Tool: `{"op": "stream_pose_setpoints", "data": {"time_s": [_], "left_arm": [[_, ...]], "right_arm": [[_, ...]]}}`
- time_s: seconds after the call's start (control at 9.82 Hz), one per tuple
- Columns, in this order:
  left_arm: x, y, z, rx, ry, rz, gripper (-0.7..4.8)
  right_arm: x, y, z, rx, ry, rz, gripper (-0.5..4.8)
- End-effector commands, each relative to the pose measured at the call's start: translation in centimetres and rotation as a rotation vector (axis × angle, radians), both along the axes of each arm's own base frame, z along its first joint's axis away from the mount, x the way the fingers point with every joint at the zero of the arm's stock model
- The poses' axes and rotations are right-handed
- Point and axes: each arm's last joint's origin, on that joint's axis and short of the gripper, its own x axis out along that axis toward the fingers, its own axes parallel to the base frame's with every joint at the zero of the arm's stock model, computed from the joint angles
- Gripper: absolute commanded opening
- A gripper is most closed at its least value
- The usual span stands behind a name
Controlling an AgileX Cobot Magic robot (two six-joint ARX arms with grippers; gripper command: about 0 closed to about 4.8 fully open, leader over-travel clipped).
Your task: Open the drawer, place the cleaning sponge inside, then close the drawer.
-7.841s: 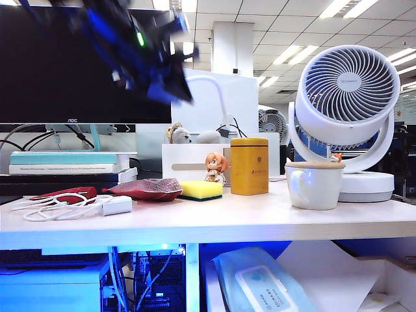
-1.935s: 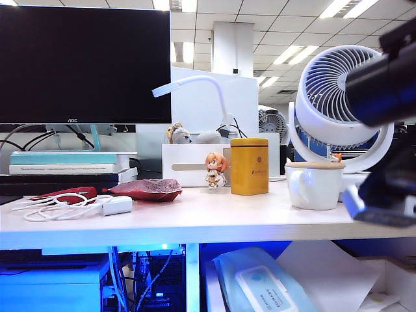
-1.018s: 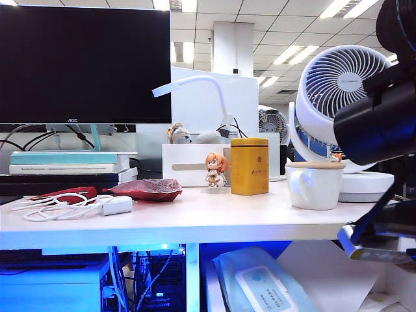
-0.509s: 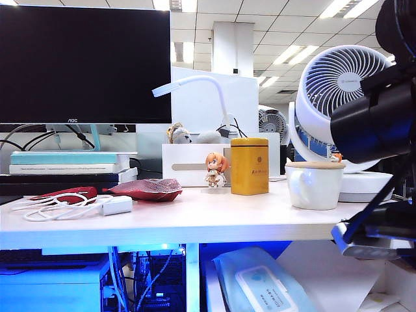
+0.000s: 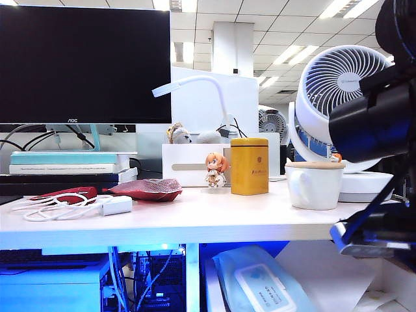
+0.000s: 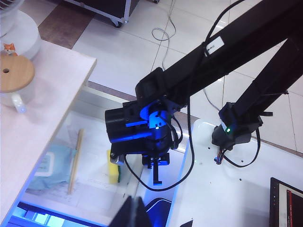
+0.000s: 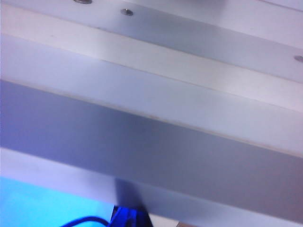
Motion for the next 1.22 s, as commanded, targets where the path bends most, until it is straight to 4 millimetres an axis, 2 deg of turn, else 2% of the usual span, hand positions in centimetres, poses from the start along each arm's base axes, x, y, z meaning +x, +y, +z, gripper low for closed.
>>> {"op": "stream_pose_setpoints", "data": {"time_s": [0.1, 1.22], "left_arm": [[-0.1, 0.1, 0.2, -0.009, -0.009, -0.005, -0.05], [-0.4, 0.5, -0.5, 0.071, 0.031, 0.033, -0.05]], "right_arm": [[0.3, 0.2, -0.3, -0.001, -0.022, 0.002, -0.06], [1.4, 0.7, -0.8, 0.031, -0.133, 0.004, -0.06]]}}
